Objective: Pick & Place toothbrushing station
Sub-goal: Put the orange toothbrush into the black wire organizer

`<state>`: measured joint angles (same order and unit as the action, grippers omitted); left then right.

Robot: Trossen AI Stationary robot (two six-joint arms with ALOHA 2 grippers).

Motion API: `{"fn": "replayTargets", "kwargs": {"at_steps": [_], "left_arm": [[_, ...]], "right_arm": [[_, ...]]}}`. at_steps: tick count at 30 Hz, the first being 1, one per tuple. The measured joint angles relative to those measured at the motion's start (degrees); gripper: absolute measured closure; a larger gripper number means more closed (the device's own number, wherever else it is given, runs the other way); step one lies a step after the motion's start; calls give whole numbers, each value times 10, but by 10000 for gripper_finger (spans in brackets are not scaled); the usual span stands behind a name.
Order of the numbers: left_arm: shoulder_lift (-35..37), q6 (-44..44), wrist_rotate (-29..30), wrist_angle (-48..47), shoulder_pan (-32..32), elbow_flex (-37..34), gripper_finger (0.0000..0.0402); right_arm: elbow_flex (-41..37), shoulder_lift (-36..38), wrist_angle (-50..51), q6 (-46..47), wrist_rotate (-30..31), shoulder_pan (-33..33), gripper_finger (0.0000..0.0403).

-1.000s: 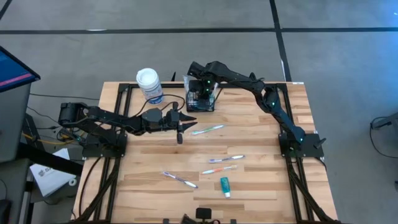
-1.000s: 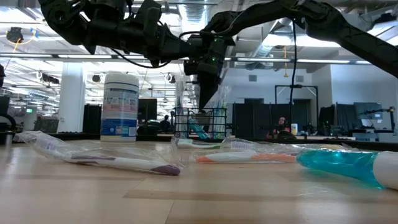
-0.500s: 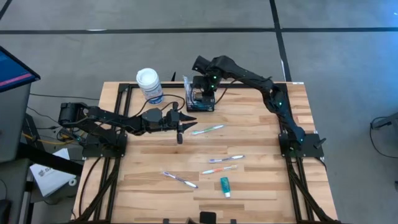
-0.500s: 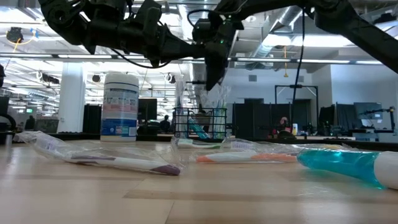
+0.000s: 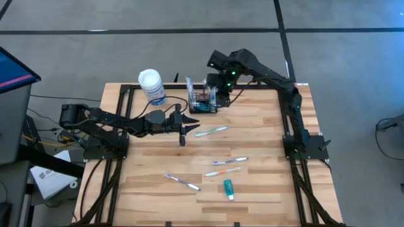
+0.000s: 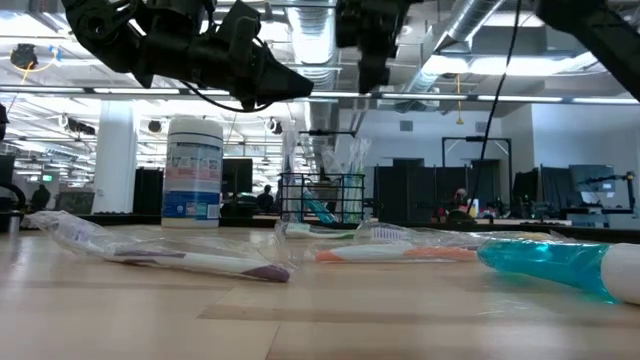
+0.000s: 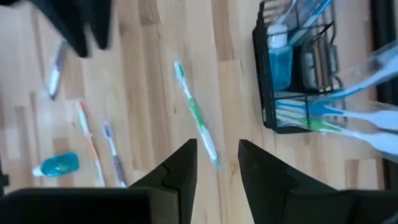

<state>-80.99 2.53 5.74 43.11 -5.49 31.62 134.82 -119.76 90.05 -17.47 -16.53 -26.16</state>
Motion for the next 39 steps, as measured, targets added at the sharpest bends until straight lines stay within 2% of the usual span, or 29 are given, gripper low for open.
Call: {"fn": "replayTargets", "kwargs": {"at_steps": [5, 12, 27, 34, 39], "left_arm": [[0, 0, 0, -4, 0, 0, 325], [0, 1, 0, -8, 0, 0, 325], [0, 1, 0, -7, 0, 0, 325], [0, -15, -51, -10, 3, 0, 325], [0, -15, -56, -10, 12, 0, 325]], "right_arm": [[-30, 47, 0, 25, 0, 21, 298], [-161, 126, -11, 53, 0, 61, 307], [-461, 314, -166, 177, 3, 151, 311], [-559, 378, -229, 242, 19, 210, 311], [-609, 402, -261, 290, 43, 260, 311]]}}
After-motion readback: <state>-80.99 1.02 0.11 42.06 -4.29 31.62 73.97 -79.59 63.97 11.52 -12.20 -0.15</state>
